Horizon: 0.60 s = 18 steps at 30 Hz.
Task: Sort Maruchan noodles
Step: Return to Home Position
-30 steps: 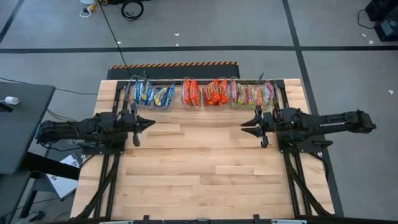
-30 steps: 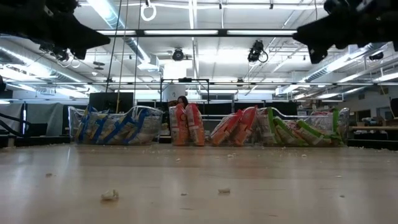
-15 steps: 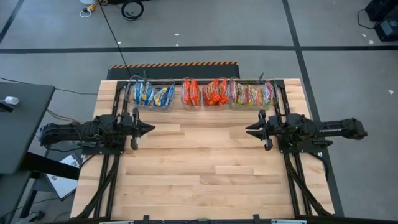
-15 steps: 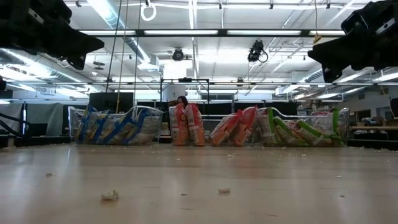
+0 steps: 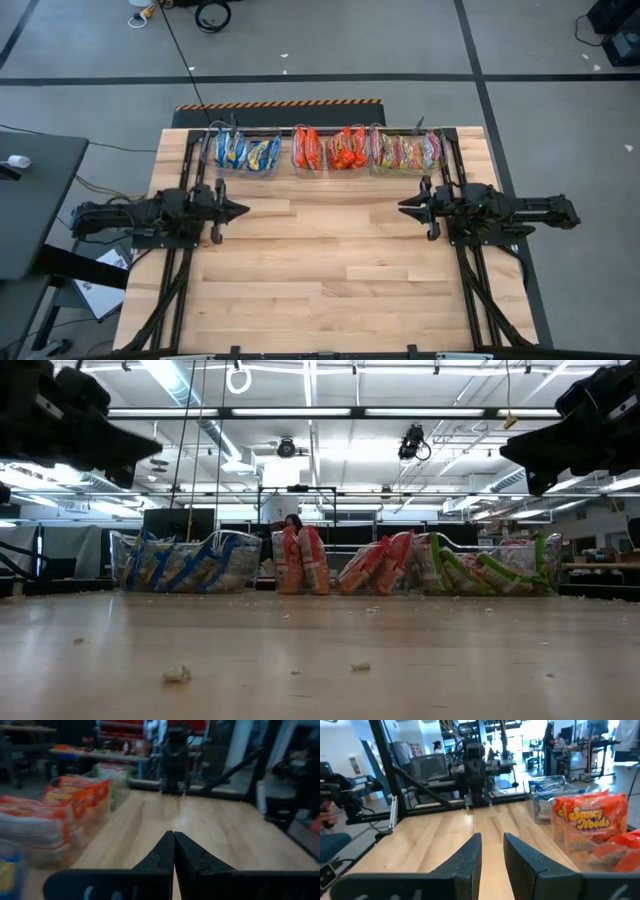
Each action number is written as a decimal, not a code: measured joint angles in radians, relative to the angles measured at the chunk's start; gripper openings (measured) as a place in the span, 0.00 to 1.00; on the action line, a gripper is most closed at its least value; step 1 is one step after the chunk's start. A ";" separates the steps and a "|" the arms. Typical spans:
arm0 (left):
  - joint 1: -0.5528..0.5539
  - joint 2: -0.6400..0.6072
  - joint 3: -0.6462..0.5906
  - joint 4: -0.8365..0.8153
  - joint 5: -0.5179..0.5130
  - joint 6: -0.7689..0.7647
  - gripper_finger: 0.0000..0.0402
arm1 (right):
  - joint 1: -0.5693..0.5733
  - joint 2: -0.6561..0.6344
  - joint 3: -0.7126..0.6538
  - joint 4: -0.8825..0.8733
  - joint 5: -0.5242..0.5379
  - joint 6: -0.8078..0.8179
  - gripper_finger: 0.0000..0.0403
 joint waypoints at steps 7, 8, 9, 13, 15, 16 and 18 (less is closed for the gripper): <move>-0.002 -0.039 -0.051 0.087 0.106 0.037 0.02 | 0.000 0.048 0.000 0.004 -0.009 0.041 0.22; -0.002 -0.039 -0.051 0.088 0.111 0.046 0.02 | 0.000 0.049 0.000 -0.002 -0.010 0.039 0.21; -0.002 -0.035 -0.051 0.088 0.111 0.046 0.02 | 0.000 0.053 0.000 0.001 -0.010 0.036 0.21; -0.002 -0.029 -0.051 0.088 0.110 0.048 0.02 | 0.000 0.055 0.000 0.002 -0.010 0.035 0.22; -0.002 -0.029 -0.051 0.090 0.108 0.049 0.02 | 0.000 0.054 0.000 0.003 -0.010 0.034 0.22; -0.002 -0.029 -0.051 0.090 0.108 0.049 0.02 | 0.000 0.054 0.000 0.004 -0.009 0.034 0.22; -0.002 -0.029 -0.052 0.093 0.108 0.049 0.02 | 0.000 0.054 0.000 0.005 -0.009 0.034 0.21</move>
